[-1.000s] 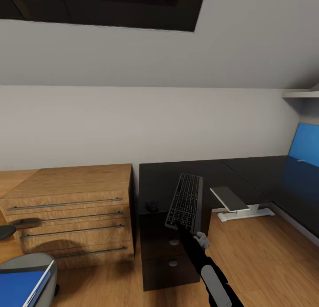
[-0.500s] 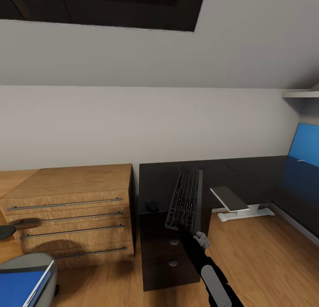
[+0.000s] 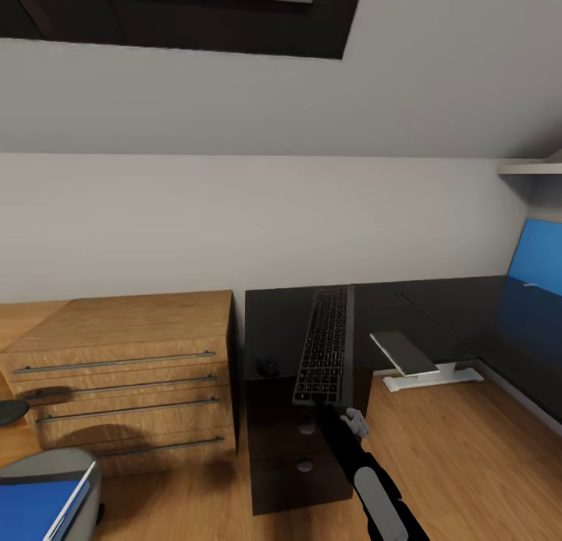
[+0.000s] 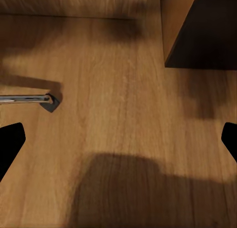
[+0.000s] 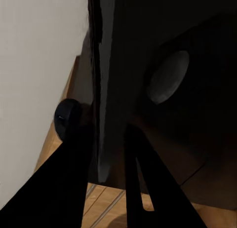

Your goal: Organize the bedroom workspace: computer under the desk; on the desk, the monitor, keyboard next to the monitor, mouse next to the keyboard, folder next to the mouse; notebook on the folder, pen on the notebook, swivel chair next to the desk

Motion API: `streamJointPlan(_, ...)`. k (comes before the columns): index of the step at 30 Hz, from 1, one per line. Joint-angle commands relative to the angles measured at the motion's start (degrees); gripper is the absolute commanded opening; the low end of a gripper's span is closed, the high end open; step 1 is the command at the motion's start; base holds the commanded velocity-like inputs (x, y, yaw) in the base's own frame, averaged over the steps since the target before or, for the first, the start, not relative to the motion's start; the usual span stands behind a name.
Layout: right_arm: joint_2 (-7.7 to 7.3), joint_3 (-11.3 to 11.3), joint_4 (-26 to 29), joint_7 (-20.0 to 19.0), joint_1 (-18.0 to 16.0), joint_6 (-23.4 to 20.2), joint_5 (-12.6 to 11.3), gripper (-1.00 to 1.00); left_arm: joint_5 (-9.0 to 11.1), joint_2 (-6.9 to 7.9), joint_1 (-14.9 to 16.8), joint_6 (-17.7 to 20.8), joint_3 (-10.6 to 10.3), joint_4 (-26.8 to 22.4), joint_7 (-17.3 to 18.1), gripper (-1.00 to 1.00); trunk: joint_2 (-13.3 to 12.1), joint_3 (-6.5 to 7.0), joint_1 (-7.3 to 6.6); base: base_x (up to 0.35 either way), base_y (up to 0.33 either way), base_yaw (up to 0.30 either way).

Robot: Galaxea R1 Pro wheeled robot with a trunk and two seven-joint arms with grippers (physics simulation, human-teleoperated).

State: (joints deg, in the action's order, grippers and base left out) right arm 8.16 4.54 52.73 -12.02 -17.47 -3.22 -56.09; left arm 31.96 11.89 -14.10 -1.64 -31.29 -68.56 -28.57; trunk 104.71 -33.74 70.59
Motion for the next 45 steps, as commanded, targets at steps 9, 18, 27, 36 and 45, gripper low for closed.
streamJointPlan(9, 0.01, -0.06, 0.27, -0.31, -0.02, -0.21, -0.65, -1.0, 0.4, 0.06, 0.04, -0.2, -0.13, -0.14, -0.34, 1.0, -3.6, 1.57, -1.99, 0.0, 0.0, 0.0)
streamJointPlan(18, 0.1, 0.02, 12.07, -0.07, 5.14, -0.26, -0.72, -1.0, 0.13, 0.06, 0.04, -0.27, -0.09, -0.17, -0.42, 1.0, -7.21, 3.19, -3.96, 0.0, 0.0, 0.0)
streamJointPlan(27, 0.27, 0.08, 27.19, 7.42, 13.07, -2.45, -2.96, -1.0, 0.18, -0.02, 0.04, -1.04, -0.1, -0.17, -0.44, 1.0, -10.82, 4.8, -5.94, -0.03, 0.0, 0.0)
streamJointPlan(36, -0.26, -0.01, 30.07, 8.67, 14.62, -5.72, -11.3, -1.0, 0.29, -2.01, 0.03, -1.03, -0.15, 0.93, -0.55, 1.0, -14.43, 6.42, -7.92, -0.271, -0.147, 0.0)
streamJointPlan(45, -0.52, 0.03, 30.09, 8.68, 14.66, -6.37, -11.8, -1.0, 0.29, -2.44, 0.04, -1.0, -0.09, 1.75, -0.61, 1.0, -18.04, 8.04, -9.89, -0.258, -0.24, 0.0)
